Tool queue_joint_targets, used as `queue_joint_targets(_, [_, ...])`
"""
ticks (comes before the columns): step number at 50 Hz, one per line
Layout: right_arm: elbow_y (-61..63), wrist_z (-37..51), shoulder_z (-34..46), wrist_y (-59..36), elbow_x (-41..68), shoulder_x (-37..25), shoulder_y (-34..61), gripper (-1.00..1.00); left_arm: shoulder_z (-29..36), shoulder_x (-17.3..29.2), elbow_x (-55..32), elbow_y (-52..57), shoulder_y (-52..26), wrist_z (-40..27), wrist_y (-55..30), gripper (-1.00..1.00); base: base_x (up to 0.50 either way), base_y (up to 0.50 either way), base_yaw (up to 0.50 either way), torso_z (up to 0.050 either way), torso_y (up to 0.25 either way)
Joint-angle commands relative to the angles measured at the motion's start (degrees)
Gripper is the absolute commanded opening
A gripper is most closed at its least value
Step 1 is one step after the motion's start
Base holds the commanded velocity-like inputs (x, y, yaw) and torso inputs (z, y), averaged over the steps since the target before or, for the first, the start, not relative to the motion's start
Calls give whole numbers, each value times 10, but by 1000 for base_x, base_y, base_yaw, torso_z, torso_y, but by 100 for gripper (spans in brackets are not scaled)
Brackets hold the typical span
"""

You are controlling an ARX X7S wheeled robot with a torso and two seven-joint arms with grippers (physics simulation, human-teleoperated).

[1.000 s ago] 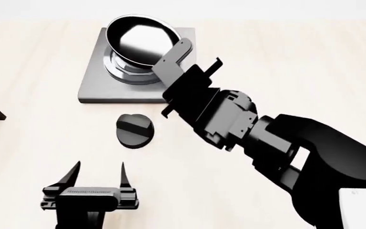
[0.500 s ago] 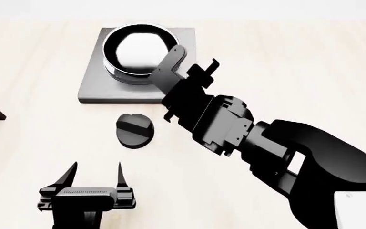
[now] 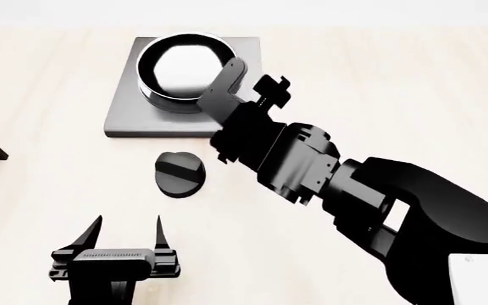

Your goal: Turn on the stove and put the frying pan on it.

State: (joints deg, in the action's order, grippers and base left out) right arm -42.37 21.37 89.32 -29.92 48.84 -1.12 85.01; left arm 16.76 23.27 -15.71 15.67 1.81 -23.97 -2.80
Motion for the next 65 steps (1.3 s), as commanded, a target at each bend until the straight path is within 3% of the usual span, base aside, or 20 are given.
queue_joint_targets(1, [-17,-71,-14,13,91,11,17,100,-14,-11,3,2,1,18,1,100,0,0,0,0,0])
queue_joint_targets(24, [-33,-110,-16,40,173,5,58,100,-12,-10,2,0,0,16,3,100,0,0,0,0,0])
queue_joint_targets(40, [200,-22,-36,16,201,-123,81,100,-7,-8,8,11,0,8,-5,100,0,0,0,0,0])
queue_joint_targets(55, [464,94,-55,58,191,-277,56,100,-12,-2,13,36,1,-3,-5,100,0,0,0,0,0])
queue_joint_targets(65, [668,214,-63,117,126,-398,9,100,-19,3,16,60,3,-9,6,100,0,0,0,0,0])
